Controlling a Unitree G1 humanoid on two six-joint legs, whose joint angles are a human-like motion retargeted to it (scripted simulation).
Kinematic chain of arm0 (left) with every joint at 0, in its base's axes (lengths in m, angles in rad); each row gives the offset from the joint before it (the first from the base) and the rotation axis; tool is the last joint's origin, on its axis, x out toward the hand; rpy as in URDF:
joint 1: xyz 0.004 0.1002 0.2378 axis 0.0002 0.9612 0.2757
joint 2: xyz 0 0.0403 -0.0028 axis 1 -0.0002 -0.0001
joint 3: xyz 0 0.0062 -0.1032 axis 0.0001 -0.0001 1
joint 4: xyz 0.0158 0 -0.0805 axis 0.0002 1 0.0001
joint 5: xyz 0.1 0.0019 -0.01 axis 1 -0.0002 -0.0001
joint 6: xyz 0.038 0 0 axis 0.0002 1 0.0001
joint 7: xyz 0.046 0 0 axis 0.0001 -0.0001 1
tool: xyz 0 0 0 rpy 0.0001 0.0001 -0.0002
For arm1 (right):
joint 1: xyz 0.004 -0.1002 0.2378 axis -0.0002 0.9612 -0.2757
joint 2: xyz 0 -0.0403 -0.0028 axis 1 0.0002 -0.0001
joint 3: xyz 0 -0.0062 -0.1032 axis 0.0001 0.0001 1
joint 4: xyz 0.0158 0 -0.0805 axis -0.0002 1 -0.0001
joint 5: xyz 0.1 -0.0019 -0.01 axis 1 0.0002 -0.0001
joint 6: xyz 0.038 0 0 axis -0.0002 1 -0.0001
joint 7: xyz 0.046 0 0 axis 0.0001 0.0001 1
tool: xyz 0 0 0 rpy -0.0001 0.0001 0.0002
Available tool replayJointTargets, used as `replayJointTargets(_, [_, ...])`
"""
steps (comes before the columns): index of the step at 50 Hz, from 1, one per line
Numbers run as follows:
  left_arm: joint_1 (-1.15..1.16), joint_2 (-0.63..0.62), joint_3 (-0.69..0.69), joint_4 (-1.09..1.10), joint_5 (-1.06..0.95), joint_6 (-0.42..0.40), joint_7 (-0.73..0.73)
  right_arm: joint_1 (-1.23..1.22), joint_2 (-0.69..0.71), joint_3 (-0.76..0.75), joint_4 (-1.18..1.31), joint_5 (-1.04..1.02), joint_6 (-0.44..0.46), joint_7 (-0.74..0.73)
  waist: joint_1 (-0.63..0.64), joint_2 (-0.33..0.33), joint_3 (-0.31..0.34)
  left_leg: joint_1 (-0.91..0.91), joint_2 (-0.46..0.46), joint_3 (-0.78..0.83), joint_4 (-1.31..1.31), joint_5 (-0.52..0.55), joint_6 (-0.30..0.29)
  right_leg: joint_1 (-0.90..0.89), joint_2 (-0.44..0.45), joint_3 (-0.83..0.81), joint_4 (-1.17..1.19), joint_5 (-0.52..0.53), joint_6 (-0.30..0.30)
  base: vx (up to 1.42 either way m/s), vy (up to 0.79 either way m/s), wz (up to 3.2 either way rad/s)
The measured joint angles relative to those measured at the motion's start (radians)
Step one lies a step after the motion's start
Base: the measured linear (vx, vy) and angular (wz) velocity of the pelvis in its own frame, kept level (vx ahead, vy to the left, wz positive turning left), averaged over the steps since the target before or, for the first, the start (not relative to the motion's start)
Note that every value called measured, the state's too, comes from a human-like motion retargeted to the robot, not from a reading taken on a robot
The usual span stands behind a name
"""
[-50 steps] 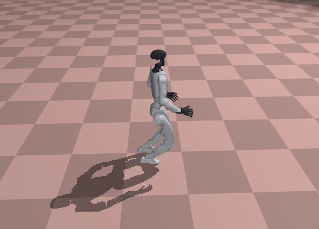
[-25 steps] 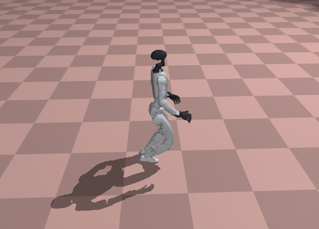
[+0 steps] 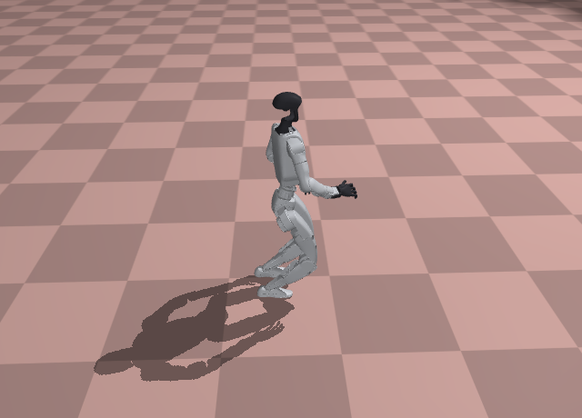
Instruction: Sport exercise
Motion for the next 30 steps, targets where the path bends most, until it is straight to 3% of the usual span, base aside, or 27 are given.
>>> replayJointTargets(3, [0.052,0.019,0.008,0.005,0.002,-0.002,-0.013,-0.027,-0.014,-0.001,-0.085,0.026,-0.01,0.038,0.007,-0.009,0.023,0.073,-0.046,-0.009,-0.073,0.007,0.001,0.036,0.02,0.032,0.007,0.059,0.0,0.01,0.07,-0.27])
replayJointTargets(6, [0.094,0.031,0.018,-0.002,-0.001,0.0,-0.026,-0.052,-0.031,-0.003,-0.172,0.045,-0.021,0.072,0.007,-0.013,0.027,0.11,-0.076,-0.008,-0.142,0.012,0.002,0.014,-0.017,0.032,0.075,0.107,0.008,-0.06,0.07,-0.24])
replayJointTargets(15, [0.081,0.058,0.026,0.02,0.037,0.029,-0.062,-0.042,-0.021,-0.034,-0.217,0.068,0.002,0.101,-0.098,-0.11,0.013,0.103,-0.257,0.056,-0.295,0.0,0.002,-0.095,-0.326,0.046,0.295,-0.015,0.054,-0.08,0.04,0.44])
replayJointTargets(19, [0.055,0.049,0.017,0.036,0.056,0.039,-0.069,0.014,0.021,-0.02,-0.07,0.051,0.023,0.117,-0.103,-0.108,-0.005,0.129,-0.245,0.063,-0.321,0.0,-0.005,-0.058,-0.315,0.044,0.212,-0.015,0.058,0.01,-0.01,-0.05])
replayJointTargets(30, [-0.009,0.051,-0.029,-0.02,0.078,0.033,-0.124,0.116,0.104,0.003,0.269,0.0,0.068,0.168,-0.064,-0.05,-0.07,0.12,-0.131,0.033,-0.318,0.0,-0.054,0.009,-0.178,-0.007,-0.012,-0.015,0.025,0.02,-0.06,-0.23])
